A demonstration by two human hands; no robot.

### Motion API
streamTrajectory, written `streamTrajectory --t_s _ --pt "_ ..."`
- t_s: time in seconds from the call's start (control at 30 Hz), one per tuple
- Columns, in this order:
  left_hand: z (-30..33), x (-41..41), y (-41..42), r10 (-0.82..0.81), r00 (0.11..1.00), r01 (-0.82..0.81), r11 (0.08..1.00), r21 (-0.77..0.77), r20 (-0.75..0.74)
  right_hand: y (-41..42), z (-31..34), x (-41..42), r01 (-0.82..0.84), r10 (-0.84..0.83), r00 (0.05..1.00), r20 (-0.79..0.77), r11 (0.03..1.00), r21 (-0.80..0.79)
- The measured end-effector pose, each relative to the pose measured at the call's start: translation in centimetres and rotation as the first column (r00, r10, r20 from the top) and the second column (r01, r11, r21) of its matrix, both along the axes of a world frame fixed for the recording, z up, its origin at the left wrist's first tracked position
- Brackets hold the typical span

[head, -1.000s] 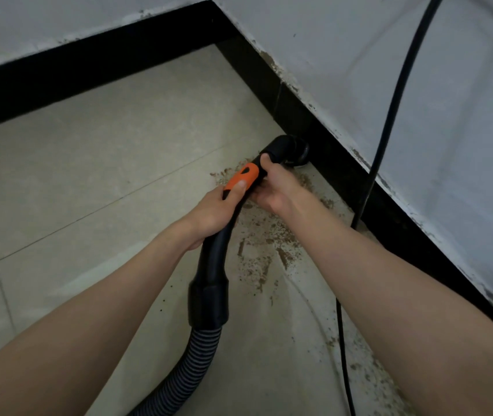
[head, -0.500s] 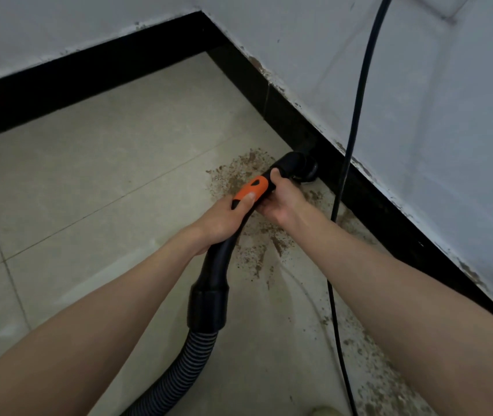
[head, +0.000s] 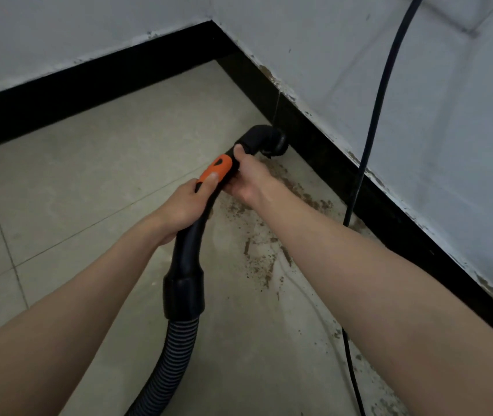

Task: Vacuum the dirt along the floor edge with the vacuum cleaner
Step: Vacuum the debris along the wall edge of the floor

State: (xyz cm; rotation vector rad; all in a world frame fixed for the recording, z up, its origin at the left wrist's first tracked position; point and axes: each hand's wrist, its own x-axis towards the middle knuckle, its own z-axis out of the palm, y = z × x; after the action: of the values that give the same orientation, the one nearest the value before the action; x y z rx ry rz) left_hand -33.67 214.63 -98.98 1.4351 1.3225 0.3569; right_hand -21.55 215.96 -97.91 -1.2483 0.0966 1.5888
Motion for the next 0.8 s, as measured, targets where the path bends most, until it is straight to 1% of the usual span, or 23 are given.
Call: streamTrajectory --t_s 0.2,0.37,0.63,0.8 --pt "-0.8 -1.7 1.7 -0.003 1.000 0.001 0.995 -0.100 -0.016 2.0 -1.0 -1.7 -0.008 0.008 1.000 0.004 0.998 -0.055" --pt "-1.6 -2.1 1.9 0.006 1.000 -0.005 0.988 -0.155 0.004 2.2 -1.8 -2.1 -0.032 0.033 0.999 0.011 0.997 -0.076" --pt "-1.7 -1.8 2.0 -0.025 1.000 0.026 0.985 -0.172 0.007 1.8 -1.5 -1.7 -0.018 0.022 0.999 0.034 0.995 -0.100" --pt "-1.4 -0.9 1.0 -0.063 0.998 0.060 0.986 -0.156 -0.014 0.3 -1.3 -0.7 0.018 -0.017 1.000 0.010 0.994 -0.111"
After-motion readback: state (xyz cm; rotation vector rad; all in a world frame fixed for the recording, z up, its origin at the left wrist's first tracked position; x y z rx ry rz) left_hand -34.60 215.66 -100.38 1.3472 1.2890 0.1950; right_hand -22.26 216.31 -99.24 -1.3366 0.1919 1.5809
